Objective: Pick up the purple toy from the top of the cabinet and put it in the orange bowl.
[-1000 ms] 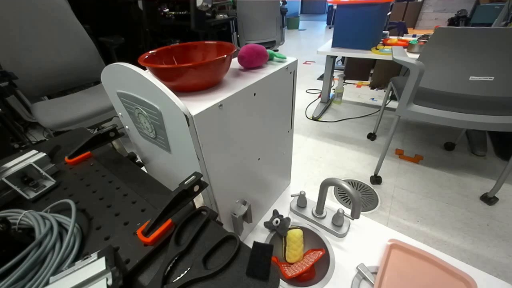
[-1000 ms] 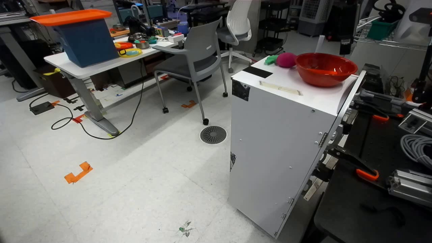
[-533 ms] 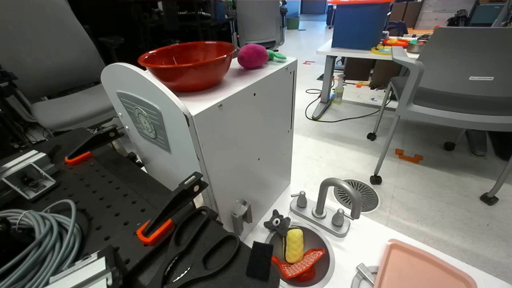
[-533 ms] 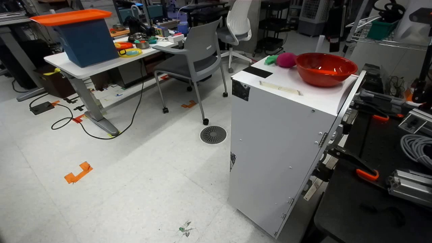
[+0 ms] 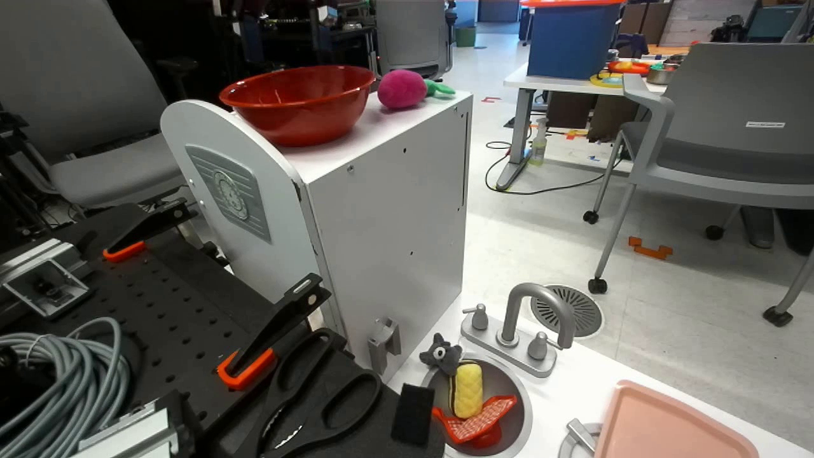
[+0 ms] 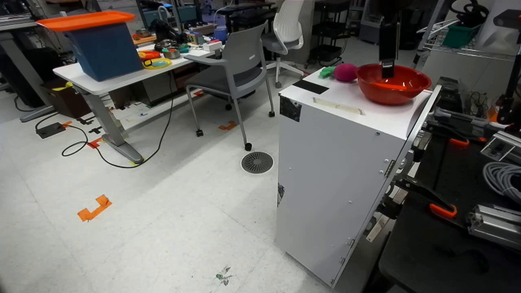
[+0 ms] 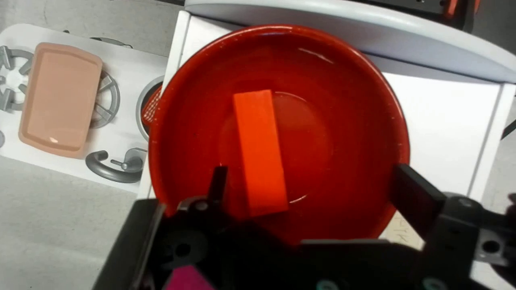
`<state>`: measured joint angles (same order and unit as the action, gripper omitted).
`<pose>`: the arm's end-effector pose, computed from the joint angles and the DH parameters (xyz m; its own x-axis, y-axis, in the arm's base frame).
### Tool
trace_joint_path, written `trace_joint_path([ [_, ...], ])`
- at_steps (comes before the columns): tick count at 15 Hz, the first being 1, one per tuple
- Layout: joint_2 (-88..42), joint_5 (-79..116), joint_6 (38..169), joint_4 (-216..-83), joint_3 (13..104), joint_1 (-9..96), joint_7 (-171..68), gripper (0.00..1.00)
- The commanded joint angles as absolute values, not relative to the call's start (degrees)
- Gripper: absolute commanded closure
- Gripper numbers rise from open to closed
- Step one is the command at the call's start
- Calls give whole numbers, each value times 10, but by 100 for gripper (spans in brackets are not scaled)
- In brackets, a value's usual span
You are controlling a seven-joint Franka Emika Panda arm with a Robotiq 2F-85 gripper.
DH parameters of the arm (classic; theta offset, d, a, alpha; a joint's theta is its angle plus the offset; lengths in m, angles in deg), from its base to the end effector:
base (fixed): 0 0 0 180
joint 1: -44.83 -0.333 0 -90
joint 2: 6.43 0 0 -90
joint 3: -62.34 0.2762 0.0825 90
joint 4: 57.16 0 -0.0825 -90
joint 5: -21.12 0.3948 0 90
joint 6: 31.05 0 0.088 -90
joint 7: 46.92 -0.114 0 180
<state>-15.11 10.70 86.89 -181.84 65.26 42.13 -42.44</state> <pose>0.5206 0.0408 0.2499 0.9257 0.2548 -0.2795 0.2926 -0.9507 0.1024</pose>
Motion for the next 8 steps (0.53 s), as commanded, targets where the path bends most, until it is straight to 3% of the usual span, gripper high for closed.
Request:
trace_joint_path([
  [1, -159, 128, 865, -1812, 659, 419, -404, 0],
  [8, -141, 133, 864, -1826, 657, 418, -422, 0],
])
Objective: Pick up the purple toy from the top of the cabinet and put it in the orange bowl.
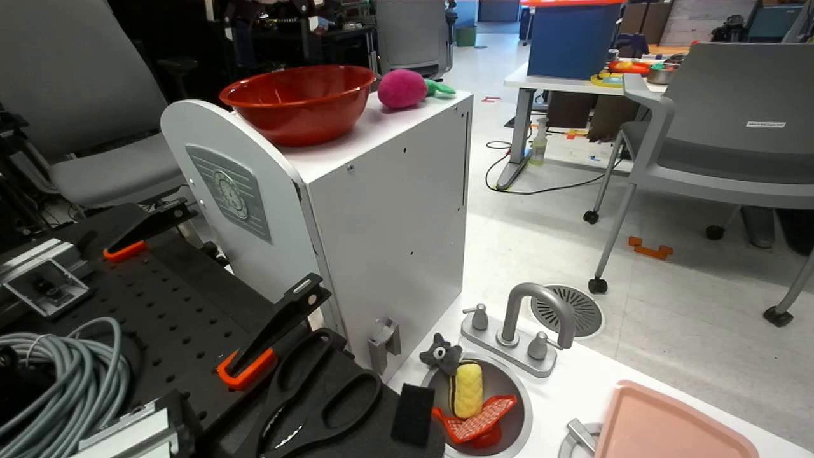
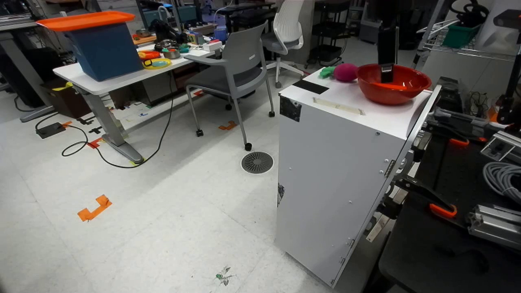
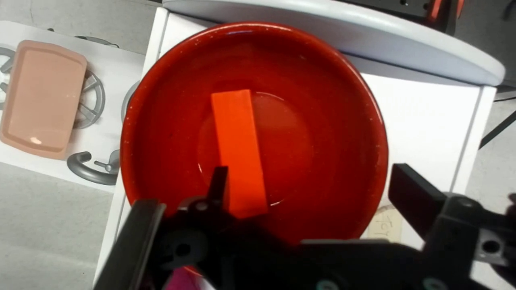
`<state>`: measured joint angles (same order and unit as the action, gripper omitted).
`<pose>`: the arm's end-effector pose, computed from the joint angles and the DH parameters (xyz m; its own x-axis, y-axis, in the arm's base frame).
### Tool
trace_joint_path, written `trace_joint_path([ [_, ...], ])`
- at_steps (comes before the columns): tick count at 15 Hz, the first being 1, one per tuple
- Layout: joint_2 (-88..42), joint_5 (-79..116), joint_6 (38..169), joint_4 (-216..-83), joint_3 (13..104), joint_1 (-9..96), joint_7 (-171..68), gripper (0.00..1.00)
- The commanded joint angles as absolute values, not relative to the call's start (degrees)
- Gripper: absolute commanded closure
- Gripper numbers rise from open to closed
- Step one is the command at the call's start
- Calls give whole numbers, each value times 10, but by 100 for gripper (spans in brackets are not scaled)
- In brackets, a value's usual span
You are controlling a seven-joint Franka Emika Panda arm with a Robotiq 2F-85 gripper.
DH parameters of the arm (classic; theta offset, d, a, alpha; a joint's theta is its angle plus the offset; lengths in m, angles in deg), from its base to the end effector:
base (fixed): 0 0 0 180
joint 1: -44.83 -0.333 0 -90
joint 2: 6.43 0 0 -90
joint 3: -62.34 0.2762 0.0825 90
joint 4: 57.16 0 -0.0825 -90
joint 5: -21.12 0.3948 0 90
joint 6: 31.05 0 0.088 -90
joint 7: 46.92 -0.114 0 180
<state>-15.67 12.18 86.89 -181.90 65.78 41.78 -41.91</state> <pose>0.5184 0.0501 0.2443 0.9200 0.2665 -0.2873 0.2997 -0.9509 0.0775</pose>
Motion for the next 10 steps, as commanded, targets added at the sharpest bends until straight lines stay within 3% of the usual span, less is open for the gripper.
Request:
trace_joint_path([
  [1, -140, 134, 864, -1827, 657, 418, -423, 0],
  [10, -119, 149, 878, -1855, 649, 425, -441, 0],
])
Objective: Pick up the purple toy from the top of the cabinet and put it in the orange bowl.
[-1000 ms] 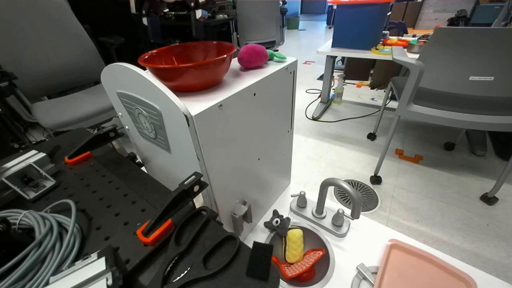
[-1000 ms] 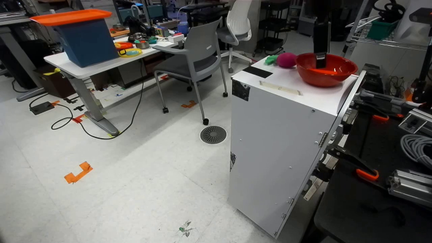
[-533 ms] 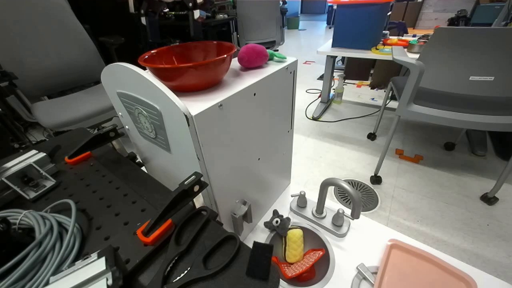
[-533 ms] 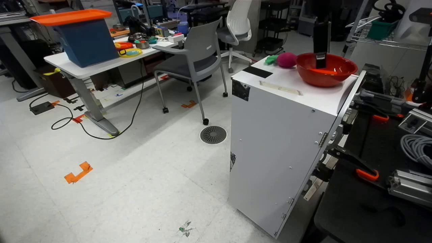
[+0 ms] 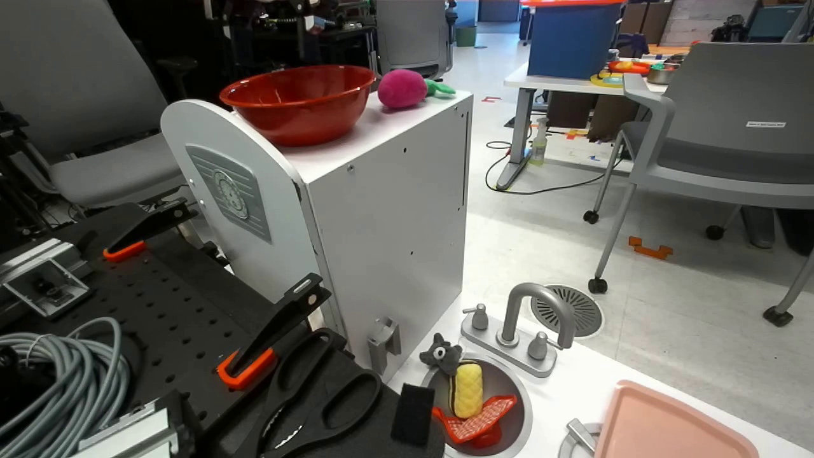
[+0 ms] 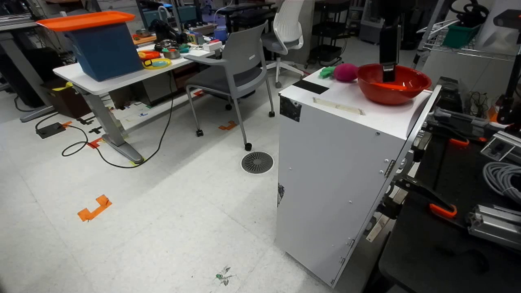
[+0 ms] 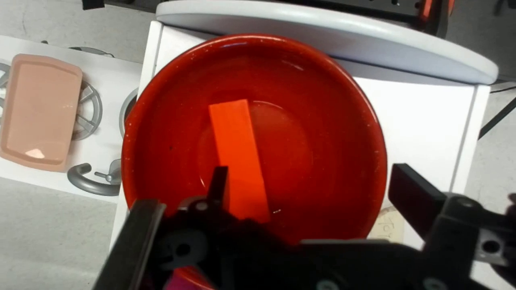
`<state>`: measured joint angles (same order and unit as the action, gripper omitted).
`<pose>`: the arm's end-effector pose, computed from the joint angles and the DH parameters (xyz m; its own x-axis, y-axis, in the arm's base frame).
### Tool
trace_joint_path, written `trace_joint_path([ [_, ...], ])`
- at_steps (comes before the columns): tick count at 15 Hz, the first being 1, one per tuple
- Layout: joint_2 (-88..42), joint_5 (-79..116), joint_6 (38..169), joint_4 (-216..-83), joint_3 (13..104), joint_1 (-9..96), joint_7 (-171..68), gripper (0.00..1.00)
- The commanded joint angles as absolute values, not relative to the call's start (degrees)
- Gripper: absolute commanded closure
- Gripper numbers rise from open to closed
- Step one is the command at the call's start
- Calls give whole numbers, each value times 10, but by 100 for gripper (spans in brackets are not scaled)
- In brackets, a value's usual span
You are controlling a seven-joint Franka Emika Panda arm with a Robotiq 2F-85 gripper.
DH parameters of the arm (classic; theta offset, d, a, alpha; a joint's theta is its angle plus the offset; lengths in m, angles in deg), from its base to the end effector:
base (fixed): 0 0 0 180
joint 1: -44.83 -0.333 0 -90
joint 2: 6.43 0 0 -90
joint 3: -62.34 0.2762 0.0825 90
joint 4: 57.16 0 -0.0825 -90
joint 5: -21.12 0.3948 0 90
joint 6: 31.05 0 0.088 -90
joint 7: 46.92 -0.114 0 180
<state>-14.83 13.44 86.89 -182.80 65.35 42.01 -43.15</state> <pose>0.5145 0.0449 0.2455 0.9318 0.2251 -0.2849 0.2544 -0.9646 0.0699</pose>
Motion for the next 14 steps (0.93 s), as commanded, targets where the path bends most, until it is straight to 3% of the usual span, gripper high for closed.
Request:
trace_joint_path([
  [1, -115, 152, 879, -1861, 647, 427, -442, 0],
  [14, -100, 196, 927, -1911, 612, 464, -424, 0],
])
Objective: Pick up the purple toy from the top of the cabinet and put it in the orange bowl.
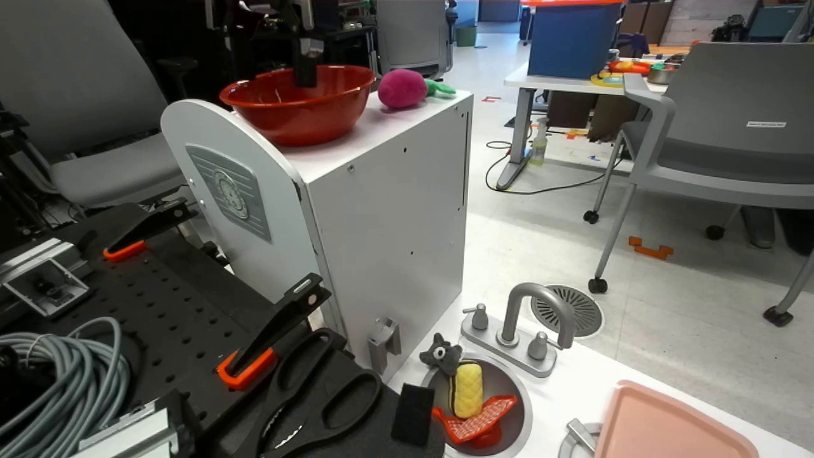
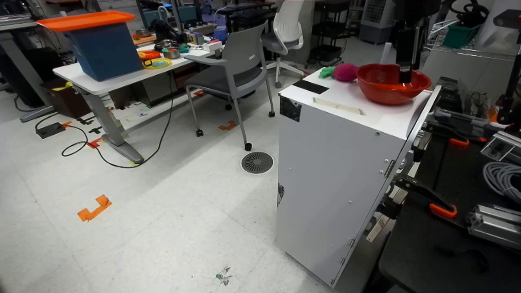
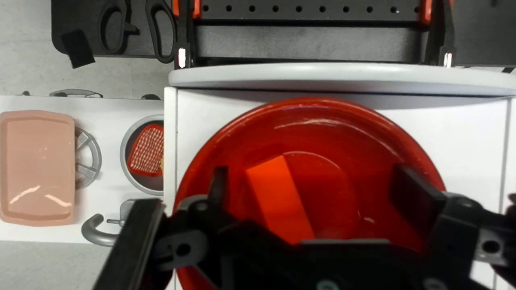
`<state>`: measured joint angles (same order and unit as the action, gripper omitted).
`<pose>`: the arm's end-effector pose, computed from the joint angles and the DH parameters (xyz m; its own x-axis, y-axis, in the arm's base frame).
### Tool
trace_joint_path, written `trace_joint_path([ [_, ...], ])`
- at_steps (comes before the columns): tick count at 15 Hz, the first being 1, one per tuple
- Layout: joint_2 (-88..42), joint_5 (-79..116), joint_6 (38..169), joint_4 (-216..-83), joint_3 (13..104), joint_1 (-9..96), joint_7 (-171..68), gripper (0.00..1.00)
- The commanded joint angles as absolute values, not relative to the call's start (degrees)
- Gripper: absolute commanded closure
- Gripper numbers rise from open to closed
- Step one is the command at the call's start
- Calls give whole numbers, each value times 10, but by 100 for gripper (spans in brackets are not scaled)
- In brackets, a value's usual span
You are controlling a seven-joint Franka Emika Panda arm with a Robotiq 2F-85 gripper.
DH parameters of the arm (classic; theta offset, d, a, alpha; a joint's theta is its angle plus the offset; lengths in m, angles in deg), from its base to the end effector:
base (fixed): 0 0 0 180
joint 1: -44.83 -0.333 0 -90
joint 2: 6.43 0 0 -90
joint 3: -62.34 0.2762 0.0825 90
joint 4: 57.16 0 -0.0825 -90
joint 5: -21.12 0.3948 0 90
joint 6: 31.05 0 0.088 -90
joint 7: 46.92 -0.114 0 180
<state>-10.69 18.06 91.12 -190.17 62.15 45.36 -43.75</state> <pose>0.4865 -0.0088 0.2353 0.9622 0.0715 -0.2626 0.0800 -0.9966 0.0220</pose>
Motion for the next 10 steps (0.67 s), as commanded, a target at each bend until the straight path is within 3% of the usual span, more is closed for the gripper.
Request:
trace_joint_path([
  [1, -100, 193, 929, -1911, 610, 467, -426, 0],
  [10, -103, 190, 930, -1904, 606, 471, -427, 0],
])
